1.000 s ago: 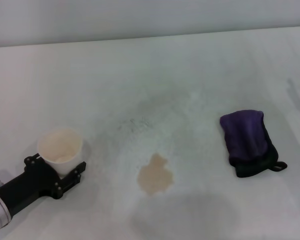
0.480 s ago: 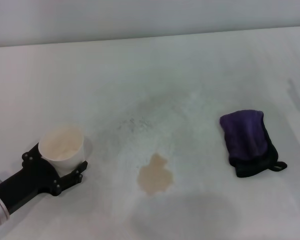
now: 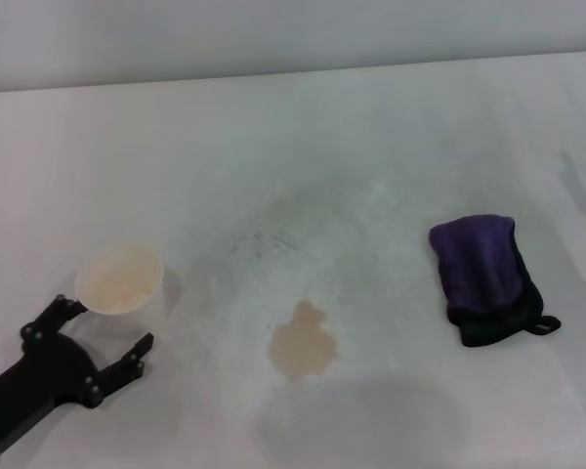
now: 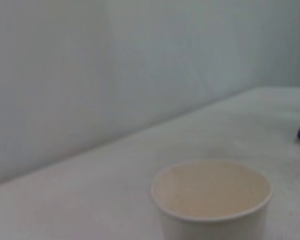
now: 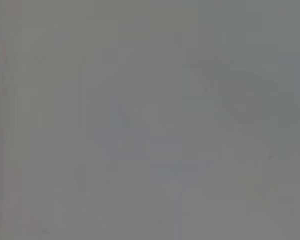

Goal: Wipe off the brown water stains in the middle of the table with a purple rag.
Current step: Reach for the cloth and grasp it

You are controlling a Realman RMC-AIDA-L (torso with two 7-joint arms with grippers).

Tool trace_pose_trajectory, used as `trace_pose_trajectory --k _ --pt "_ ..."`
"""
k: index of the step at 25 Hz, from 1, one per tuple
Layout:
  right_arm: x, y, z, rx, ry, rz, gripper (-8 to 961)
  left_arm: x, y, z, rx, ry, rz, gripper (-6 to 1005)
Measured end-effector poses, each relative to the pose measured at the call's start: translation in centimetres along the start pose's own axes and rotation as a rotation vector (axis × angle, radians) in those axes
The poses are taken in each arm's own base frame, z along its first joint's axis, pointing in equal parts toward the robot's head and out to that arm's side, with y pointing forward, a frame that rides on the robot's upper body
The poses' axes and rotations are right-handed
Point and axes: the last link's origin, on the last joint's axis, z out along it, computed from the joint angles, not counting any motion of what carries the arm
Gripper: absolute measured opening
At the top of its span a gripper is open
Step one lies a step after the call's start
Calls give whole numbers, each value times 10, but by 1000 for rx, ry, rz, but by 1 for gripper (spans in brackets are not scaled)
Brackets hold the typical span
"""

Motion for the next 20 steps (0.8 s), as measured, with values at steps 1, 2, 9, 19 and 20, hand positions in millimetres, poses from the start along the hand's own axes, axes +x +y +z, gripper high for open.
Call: trace_pose_trajectory --k 1,2,9,19,20 --pt "0 0 0 0 0 -1 838 0 2 -5 10 19 2 892" --pt "0 0 0 0 -2 -2 838 0 4 -9 20 32 0 892" --pt "-2 0 0 -5 -14 -5 838 -4 13 -39 93 96 -50 890" --pt "-9 5 -5 -65 -58 71 838 -12 4 -80 346 134 -104 888" --pt "-9 5 -4 -72 -53 113 838 -11 0 -84 392 147 -115 888"
